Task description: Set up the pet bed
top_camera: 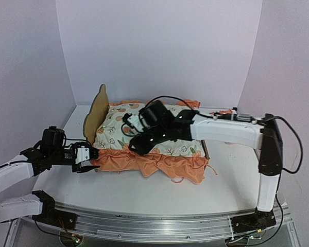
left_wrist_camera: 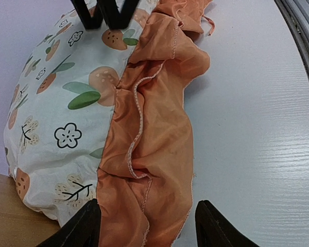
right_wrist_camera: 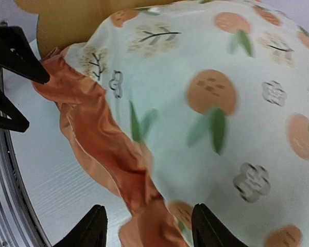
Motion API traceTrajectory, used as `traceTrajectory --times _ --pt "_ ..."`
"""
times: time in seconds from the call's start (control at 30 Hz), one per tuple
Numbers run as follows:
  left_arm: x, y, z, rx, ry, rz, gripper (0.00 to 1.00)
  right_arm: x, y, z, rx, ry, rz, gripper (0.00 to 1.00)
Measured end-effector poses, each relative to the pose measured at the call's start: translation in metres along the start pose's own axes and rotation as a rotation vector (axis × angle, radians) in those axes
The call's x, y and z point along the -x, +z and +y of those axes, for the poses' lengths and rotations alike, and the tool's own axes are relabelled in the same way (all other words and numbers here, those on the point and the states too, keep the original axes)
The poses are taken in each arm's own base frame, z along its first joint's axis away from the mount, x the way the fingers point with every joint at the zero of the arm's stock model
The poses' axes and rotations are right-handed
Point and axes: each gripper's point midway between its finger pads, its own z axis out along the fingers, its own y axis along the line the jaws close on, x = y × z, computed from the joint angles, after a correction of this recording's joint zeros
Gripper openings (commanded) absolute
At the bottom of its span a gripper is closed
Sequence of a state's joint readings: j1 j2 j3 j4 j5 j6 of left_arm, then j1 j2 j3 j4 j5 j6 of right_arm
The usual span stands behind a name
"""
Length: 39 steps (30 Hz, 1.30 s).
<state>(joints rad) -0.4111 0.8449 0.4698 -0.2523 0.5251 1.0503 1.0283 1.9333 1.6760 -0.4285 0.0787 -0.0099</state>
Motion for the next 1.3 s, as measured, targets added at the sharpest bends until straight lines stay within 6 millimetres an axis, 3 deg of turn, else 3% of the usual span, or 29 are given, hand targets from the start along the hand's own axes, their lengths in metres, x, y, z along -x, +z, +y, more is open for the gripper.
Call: traceTrajectory --times 0.13,0.27,0.43,0.67,0.87,1.13,1.3 --pt "-0.001 -0.003 0.004 0.027 0.005 0.015 0.64 -0.004 0.058 0.034 0.080 -0.080 0.019 0.56" --pt "0.001 -0.007 0.008 0.051 -0.003 0.016 0.64 -0.006 0.086 0.054 0.124 -0.107 0.016 0.49" --pt "0.000 -0.009 0.009 0.062 -0.022 0.028 0.64 0.005 0.090 0.054 0.115 -0.114 -0.028 0.37" --pt "-0.001 -0.008 0.009 0.061 -0.036 0.030 0.64 0.006 0.095 0.040 0.042 -0.151 -0.051 0.32" --pt "-0.003 -0.006 0.008 0.053 -0.041 0.034 0.64 0.001 0.097 0.039 0.036 -0.165 -0.043 0.01" --pt "-0.005 -0.005 0.008 0.052 -0.053 0.041 0.64 -0.004 0.098 0.036 0.038 -0.140 -0.034 0.00" --pt "-0.004 0.000 0.009 0.060 -0.036 0.054 0.66 0.016 0.078 0.030 0.037 -0.114 -0.077 0.00"
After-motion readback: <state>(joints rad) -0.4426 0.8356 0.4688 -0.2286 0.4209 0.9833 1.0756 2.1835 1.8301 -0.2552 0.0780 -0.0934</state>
